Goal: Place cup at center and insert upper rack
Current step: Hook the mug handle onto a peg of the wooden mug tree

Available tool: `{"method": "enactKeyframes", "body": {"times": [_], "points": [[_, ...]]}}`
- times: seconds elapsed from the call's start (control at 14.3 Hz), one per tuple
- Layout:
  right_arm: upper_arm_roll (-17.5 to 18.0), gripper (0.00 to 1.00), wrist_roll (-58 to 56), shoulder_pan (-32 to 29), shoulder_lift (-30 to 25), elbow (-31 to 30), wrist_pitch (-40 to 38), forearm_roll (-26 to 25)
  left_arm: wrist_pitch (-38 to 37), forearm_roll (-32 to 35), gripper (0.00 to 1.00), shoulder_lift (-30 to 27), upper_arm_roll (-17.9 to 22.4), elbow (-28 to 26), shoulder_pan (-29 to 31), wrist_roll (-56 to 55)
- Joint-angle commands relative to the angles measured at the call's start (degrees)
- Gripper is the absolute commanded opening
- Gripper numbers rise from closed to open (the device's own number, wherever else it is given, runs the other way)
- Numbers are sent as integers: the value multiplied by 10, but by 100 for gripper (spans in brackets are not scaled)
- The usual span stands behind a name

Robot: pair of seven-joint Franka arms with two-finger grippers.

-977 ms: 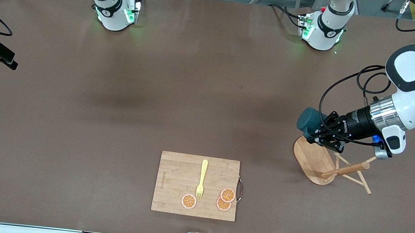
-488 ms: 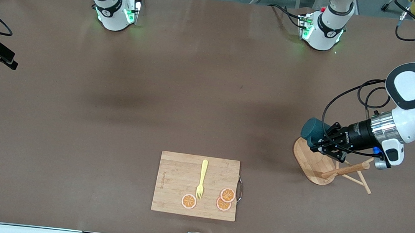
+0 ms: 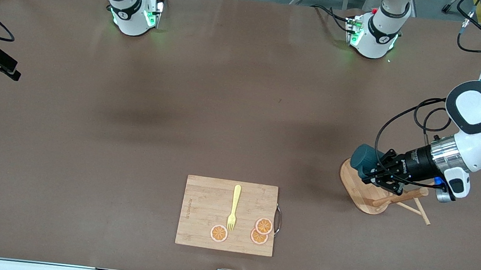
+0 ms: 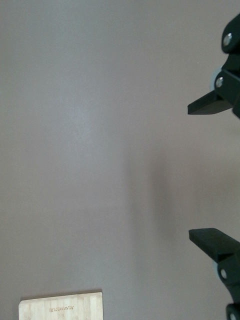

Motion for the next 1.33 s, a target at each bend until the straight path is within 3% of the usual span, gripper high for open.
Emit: {"method": "enactKeyframes", "body": {"times": [0.0,1.12,1.19,1.26], "points": [[-1,100,-2,1,-13,-9,-2,-3,0,-4,1,9,-3,13,9,16],[-1,100,-2,7,-13,-9,-3,-3,1,32,8,47,-3,52,52,51],[-1,100,-1,7,-13,-9,-2,-3,1,39,10,47,-3,54,52,51],[-1,100,-1,7,-13,-8,-1,-3,1,39,20,47,-3,55,53,51]]}}
